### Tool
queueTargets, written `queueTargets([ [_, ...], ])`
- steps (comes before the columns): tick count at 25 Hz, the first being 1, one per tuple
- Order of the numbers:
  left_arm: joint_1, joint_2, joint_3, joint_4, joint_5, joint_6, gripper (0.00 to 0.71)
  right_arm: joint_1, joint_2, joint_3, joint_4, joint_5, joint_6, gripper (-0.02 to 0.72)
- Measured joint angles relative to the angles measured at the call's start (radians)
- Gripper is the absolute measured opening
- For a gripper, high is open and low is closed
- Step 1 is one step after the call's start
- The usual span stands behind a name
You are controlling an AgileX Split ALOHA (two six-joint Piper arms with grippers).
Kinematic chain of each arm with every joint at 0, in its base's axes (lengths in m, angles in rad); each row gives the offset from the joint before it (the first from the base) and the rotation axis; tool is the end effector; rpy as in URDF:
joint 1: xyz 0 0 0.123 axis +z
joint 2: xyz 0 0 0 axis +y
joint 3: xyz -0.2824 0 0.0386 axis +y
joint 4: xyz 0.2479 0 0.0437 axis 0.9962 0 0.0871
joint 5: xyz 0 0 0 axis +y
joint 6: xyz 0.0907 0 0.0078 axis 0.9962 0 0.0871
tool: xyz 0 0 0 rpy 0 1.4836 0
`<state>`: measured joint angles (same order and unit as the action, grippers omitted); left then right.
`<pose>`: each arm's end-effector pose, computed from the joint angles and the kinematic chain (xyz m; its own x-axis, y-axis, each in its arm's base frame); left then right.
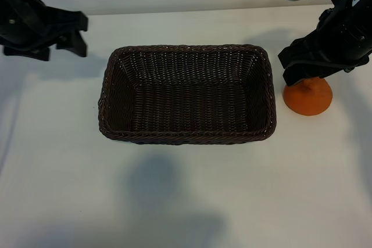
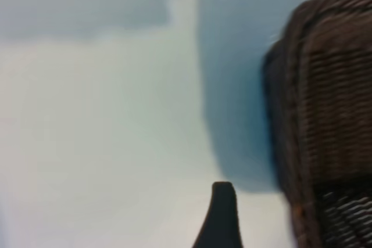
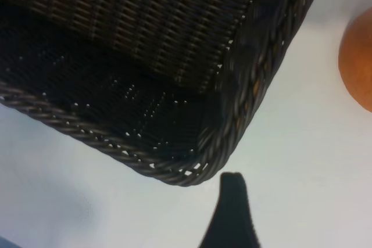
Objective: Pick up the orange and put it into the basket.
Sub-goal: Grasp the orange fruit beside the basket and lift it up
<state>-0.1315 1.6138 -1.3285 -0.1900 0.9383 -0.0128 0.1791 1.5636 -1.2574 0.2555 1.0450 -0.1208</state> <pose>0.3346 -0.0583 0.2943 -0.9130 -0.0045 -0.4080 0.0802 0.9784 -0.1904 0.3055 0.0755 0.2883 -0.9359 -0.1600 -0.3137 -0.2328 0.9495 0.2104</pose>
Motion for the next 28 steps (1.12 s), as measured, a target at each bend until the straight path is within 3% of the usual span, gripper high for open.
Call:
queueTargets([
  [4, 0.022, -0.037, -0.002, 0.08, 0.045, -0.012, 0.619, 0.0, 0.0, 0.0, 0.0, 0.0, 0.0, 0.547],
  [14, 0.231, -0.207, -0.003, 0.117, 0.119, 0.031, 0.597, 0.0, 0.0, 0.0, 0.0, 0.0, 0.0, 0.547],
  [22, 0.24, -0.363, -0.006, 0.119, 0.16, 0.057, 0.596, 0.0, 0.0, 0.0, 0.0, -0.001, -0.001, 0.547],
  [28, 0.24, -0.587, -0.007, 0.148, 0.193, 0.055, 0.596, 0.0, 0.0, 0.0, 0.0, -0.002, -0.008, 0.547],
])
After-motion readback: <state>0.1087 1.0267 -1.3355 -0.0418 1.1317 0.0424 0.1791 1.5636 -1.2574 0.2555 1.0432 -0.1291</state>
